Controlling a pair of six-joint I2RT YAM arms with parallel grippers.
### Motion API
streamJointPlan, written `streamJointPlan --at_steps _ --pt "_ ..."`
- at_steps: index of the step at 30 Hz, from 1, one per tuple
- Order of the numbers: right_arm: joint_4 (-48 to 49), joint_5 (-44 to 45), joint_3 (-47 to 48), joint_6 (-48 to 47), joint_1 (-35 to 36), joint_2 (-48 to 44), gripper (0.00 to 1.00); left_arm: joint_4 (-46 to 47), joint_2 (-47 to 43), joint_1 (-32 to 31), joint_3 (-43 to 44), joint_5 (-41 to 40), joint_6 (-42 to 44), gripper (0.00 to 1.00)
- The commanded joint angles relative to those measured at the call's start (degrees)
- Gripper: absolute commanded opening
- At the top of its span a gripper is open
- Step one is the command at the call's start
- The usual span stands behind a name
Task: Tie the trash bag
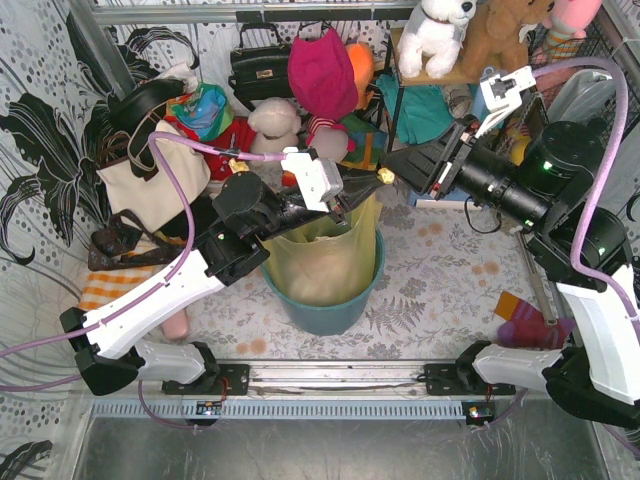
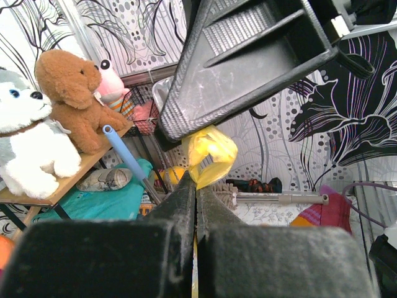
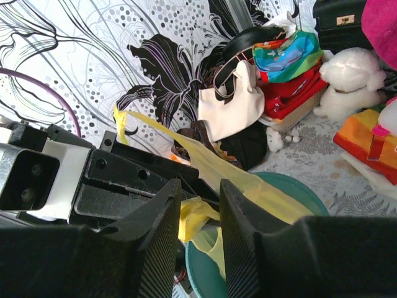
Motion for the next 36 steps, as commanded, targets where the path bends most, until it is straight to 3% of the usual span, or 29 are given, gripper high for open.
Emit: streamJointPlan --at_steps 1,14,28,30,33,36 --pt "-1.4 -1.7 1.2 0.6 -0.1 -1.7 0.32 0.5 -0.3 0.4 0.2 -0.7 -0.4 0.00" --pt "-1.2 -4.6 -0.9 3.1 -0.1 -3.3 0.30 0.0 -0.6 0.4 0.5 -1.3 -0.2 0.00" --pt "-2.1 -2.3 -2.6 2.9 -0.1 -3.4 0.25 0.4 -0.4 0.4 0.5 -0.8 -0.6 0.00" --pt "-2.4 -1.9 -2.7 3.0 -0.1 -3.4 0.20 0.6 -0.3 0.4 0.5 -0.8 -0.7 0.00" --pt "-1.7 -2.3 -2.9 3.4 -0.1 -3.6 0.01 0.4 -0.2 0.4 0.6 -0.8 -0.6 0.00" --pt "1.2 -3.6 -3.5 4.1 -0.1 -4.1 0.00 0.4 -0.2 0.4 0.3 -1.2 -0.6 0.00"
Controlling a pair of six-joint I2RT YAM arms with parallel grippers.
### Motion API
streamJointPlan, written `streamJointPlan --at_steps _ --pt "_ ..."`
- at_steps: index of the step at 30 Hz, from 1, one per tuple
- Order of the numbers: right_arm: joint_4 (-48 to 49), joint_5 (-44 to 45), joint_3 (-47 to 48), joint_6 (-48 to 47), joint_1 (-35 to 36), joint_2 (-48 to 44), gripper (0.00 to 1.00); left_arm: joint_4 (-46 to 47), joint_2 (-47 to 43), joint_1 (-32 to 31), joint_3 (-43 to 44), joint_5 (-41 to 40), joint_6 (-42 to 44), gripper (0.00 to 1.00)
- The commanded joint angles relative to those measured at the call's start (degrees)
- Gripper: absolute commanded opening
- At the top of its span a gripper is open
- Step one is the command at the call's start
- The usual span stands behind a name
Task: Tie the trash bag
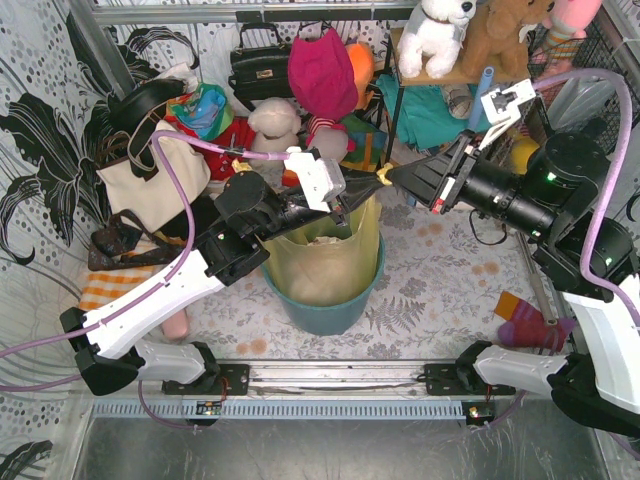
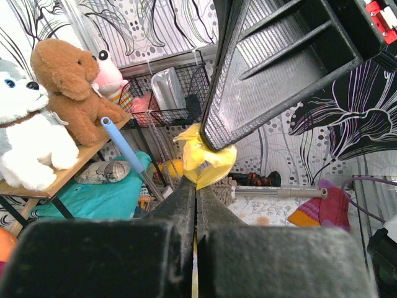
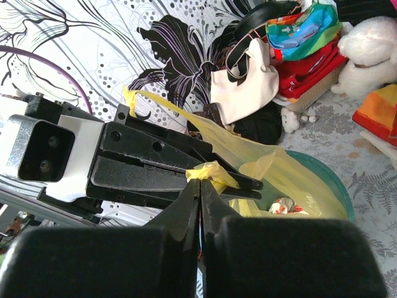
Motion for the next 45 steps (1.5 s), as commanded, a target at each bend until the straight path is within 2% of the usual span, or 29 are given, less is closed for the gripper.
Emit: streamJointPlan --at_steps 1,6,8,10,12,13,18,22,25,31,45 --pt "4.8 -1.4 -1.0 1.3 -0.1 -1.4 0.00 2.0 -0.2 0.4 0.2 -0.8 -0.6 0.01" --pt "8.3 -2.9 -0.9 2.0 -0.1 -1.3 0.00 2.2 -0.3 0.4 -0.9 -0.9 -0.8 0.10" --pt "8.3 -2.7 -0.9 2.0 -0.1 -1.1 0.00 3.2 -0.6 0.4 -1.6 -1.2 -1.1 0.25" --pt "8.0 -2.7 -1.0 1.9 -0.1 -0.9 0.00 4.2 -0.9 0.4 -2.1 -1.3 -1.5 0.47" --pt "7.9 -2.6 -1.4 1.9 -0.1 -0.9 0.00 4.6 -1.2 0.4 -1.9 -1.4 -1.8 0.57" --pt "7.9 -2.5 -1.5 1.9 -0.1 -1.0 0.00 4.7 -1.4 0.4 -1.7 -1.3 -2.0 0.58" --pt "7.6 -2.0 -2.3 1.4 -0.1 -1.4 0.00 5.2 -1.6 0.4 -0.1 -1.8 -2.2 0.61" --pt "7.1 -1.2 -2.4 1.3 -0.1 -1.7 0.00 5.2 -1.3 0.4 0.8 -2.7 -2.1 0.54" --pt "6.3 1.1 -2.2 0.9 -0.1 -2.7 0.00 5.0 -0.8 0.4 1.6 -3.1 -2.0 0.60" --pt "5.2 7.7 -2.7 -0.4 -0.1 -6.3 0.00 4.6 0.4 0.4 3.3 -6.4 -1.4 0.60" --pt "3.8 7.9 -2.8 -0.4 -0.1 -7.0 0.00 2.9 2.1 0.8 6.3 -8.3 0.8 0.62"
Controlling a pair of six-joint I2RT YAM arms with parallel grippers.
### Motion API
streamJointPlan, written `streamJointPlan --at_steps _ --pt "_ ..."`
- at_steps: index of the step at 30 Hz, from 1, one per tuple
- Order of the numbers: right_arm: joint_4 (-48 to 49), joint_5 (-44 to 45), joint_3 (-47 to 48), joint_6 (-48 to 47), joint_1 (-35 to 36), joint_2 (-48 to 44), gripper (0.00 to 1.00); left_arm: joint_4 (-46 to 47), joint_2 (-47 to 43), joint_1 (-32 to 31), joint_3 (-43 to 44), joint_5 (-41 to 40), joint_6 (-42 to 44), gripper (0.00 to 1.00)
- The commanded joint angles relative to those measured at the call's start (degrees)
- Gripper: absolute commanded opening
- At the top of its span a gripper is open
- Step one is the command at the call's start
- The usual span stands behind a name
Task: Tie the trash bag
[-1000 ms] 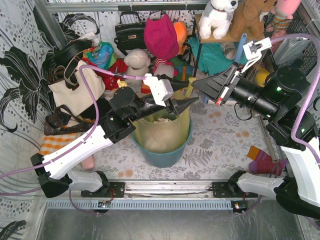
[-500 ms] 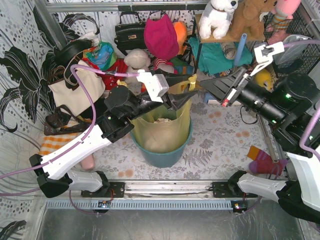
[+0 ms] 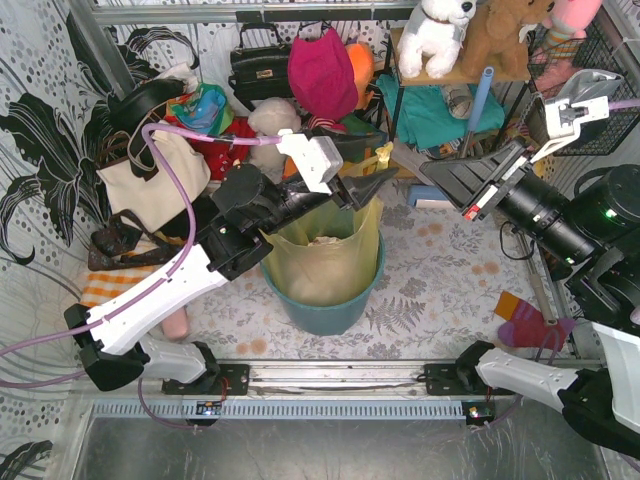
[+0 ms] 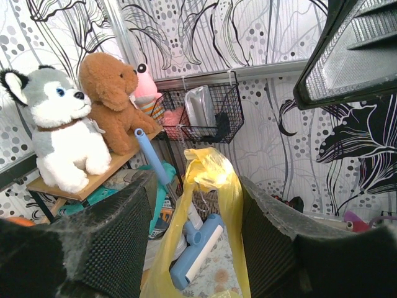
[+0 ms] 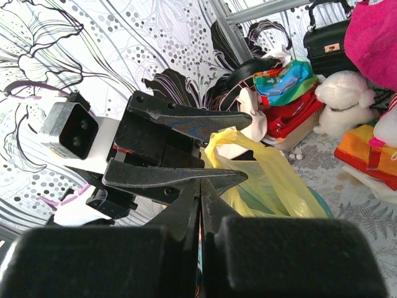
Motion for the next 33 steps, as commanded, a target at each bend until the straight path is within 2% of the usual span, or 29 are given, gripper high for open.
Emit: streamJointPlan --at_steps 1,9,15,19,33 --pt "0.0 0.5 -0.3 -1.0 -0.1 -0.2 0.00 1.0 -0.3 0.8 2.0 -1.1 1.5 0.61" --pt "0.4 0.1 -0.8 -0.8 -0.1 -0.1 0.00 2.4 -0.6 1.2 1.3 1.1 0.4 0.52" --pt "0.9 -0.6 -1.5 -0.6 -0.1 0.0 0.00 3.2 -1.1 1.2 1.0 1.6 -0.8 0.35" --pt "1.1 -1.0 -1.8 -0.4 -0.1 0.0 0.00 4.1 -1.7 1.2 0.5 1.3 -1.6 0.37" --pt "1.5 -1.7 -2.7 -0.2 -0.1 -0.3 0.00 4.9 -2.2 1.2 0.1 0.5 -2.2 0.32"
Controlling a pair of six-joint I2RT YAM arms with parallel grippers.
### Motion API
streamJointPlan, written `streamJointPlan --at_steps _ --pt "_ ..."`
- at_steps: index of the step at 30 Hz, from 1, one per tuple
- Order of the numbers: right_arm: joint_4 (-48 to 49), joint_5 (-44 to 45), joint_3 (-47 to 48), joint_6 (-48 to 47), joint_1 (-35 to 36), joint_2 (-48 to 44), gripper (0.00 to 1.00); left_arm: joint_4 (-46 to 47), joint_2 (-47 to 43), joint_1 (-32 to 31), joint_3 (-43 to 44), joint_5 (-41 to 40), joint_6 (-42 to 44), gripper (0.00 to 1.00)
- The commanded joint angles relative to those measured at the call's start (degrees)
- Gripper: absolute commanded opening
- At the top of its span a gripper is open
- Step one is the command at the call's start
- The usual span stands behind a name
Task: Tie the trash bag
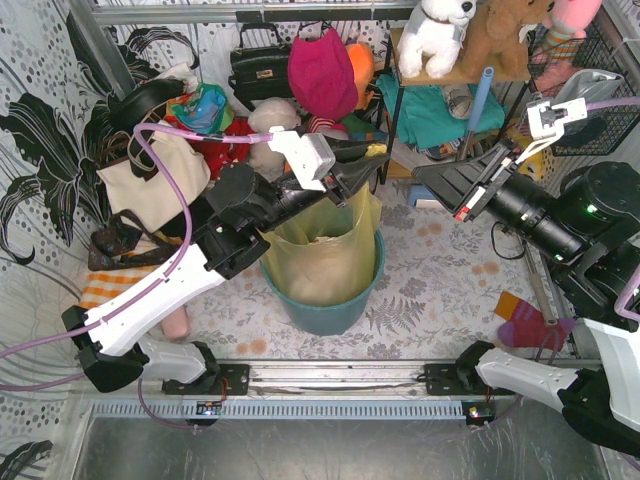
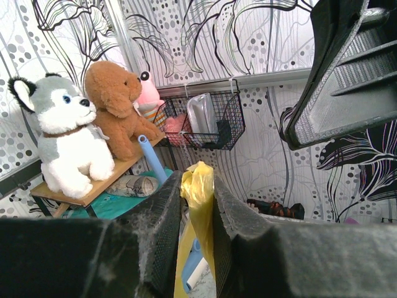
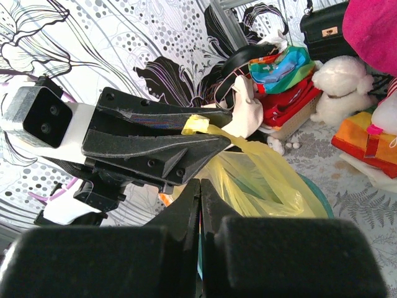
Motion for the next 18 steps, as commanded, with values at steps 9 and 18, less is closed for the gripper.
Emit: streamJointPlan --at_steps 9,18 --pt "1.7 -1.7 -0.7 0.2 -0.1 -0.4 0.00 3.7 -2.1 0.2 -0.1 -0.1 -1.3 0.30" --pt "2.1 -1.9 -0.9 0.3 -0.1 -0.3 0.00 1.2 -1.6 0.2 1.3 -0.1 -2.0 0.00"
